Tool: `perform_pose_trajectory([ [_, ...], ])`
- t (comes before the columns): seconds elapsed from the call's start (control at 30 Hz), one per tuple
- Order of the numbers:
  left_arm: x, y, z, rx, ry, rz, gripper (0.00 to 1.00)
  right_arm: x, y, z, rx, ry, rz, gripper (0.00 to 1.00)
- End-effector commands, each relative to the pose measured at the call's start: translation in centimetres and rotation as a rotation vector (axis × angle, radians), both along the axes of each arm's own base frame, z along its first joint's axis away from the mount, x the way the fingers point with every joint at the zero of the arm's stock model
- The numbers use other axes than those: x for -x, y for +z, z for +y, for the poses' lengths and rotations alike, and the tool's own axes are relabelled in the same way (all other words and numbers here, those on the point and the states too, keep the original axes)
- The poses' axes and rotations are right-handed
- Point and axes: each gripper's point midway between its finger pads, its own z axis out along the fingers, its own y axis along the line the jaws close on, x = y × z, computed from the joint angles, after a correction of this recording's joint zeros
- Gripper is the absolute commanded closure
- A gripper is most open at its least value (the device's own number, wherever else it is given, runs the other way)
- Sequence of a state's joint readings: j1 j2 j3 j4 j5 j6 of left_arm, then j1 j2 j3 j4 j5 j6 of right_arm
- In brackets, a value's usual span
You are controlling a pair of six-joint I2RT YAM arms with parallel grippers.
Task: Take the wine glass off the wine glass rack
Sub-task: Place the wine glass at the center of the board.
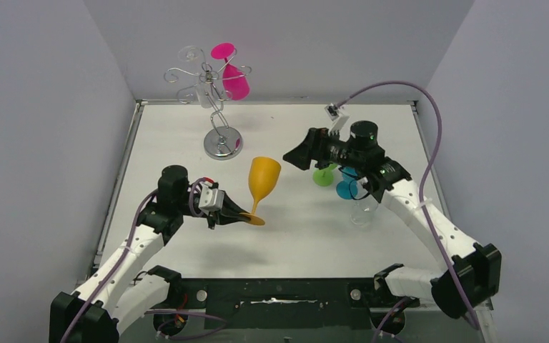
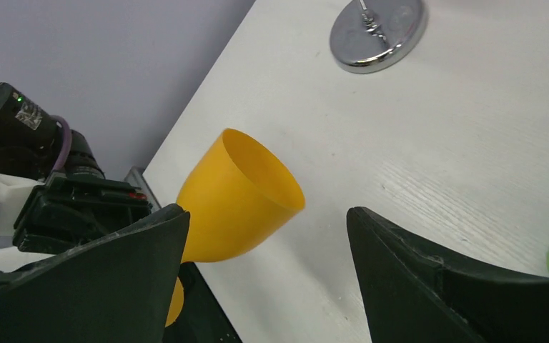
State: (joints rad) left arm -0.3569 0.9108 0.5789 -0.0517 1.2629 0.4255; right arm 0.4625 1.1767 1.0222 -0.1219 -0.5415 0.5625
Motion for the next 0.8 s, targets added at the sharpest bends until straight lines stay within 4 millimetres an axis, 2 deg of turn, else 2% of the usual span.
perform_pose_trajectory([
  [0.0,1.9,2.9,0.0,0.060,-0.130,-0.063,1.00,1.7,3.1,2.3,-0.012,0.258,-0.012,0.18],
  [0.1,2.7,3.1,0.1,0.068,-0.156,-0.050,1.00,1.6,2.4,3.1,-0.014,0.303,0.030,0.22],
  [0.2,2.9,3.4,0.2,0.070,-0.153,-0.051,1.00,2.4,2.2,4.2,-0.043,0.392,0.065,0.25],
  [0.37,3.1,3.4,0.2,0.073,-0.164,-0.033,1.00,5.5,2.6,7.2,-0.079,0.563,0.118,0.28],
  [0.43,3.2,3.5,0.2,0.078,-0.176,-0.033,1.00,6.9,2.2,8.5,-0.080,0.623,0.142,0.30],
  [0.5,3.2,3.5,0.2,0.079,-0.176,-0.038,1.00,7.6,1.2,8.9,-0.069,0.654,0.176,0.35],
  [0.57,2.8,4.3,0.1,0.082,-0.167,-0.058,1.00,7.5,0.4,8.7,-0.053,0.637,0.187,0.50],
  [0.67,1.7,3.4,0.1,0.045,-0.091,-0.033,1.00,6.7,-1.3,8.2,-0.005,0.557,0.195,0.74],
  [0.77,1.3,2.8,0.2,0.024,-0.066,-0.042,1.00,7.0,-1.8,8.1,-0.014,0.556,0.207,0.89],
])
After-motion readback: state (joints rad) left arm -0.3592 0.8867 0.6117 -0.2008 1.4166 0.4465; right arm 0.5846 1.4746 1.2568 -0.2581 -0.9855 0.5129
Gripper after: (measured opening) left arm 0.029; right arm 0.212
